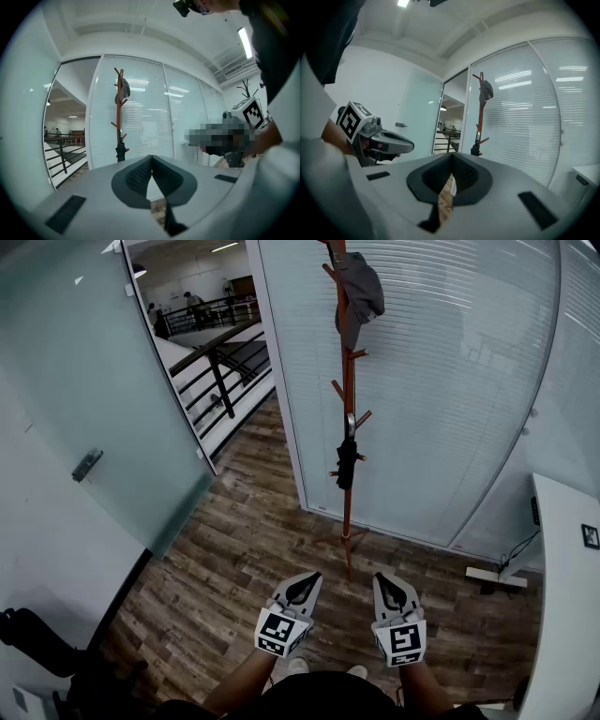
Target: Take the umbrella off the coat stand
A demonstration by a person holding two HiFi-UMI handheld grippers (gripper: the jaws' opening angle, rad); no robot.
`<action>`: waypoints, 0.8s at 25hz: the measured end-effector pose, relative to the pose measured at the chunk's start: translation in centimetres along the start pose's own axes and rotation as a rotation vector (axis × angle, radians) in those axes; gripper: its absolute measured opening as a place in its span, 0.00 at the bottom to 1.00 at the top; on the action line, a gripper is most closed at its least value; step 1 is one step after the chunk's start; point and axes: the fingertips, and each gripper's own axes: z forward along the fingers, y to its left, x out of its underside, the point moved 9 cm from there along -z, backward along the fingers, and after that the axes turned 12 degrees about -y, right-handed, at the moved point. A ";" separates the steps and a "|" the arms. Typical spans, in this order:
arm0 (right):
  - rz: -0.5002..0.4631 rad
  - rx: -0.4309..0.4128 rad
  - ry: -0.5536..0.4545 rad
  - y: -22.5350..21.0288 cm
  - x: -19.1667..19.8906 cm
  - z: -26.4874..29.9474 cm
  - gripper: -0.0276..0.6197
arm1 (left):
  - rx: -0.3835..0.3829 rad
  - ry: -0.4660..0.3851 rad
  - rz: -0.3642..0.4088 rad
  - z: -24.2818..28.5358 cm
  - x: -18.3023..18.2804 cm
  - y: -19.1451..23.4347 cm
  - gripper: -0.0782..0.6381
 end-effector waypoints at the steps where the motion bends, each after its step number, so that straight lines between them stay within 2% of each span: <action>1: 0.003 0.007 -0.003 0.2 0.0 0.2 0.05 | 0.003 0.012 -0.008 -0.2 0.0 0.1 0.13; 10: 0.013 0.057 -0.008 1.2 0.2 1.1 0.05 | 0.051 0.011 -0.015 -0.4 0.6 1.0 0.13; 16: 0.070 0.099 -0.020 2.6 0.4 2.0 0.05 | 0.062 -0.016 -0.007 -1.4 0.4 2.3 0.13; 20: 0.120 0.113 -0.020 4.6 0.4 3.3 0.05 | 0.084 -0.004 -0.014 -2.6 0.8 4.2 0.13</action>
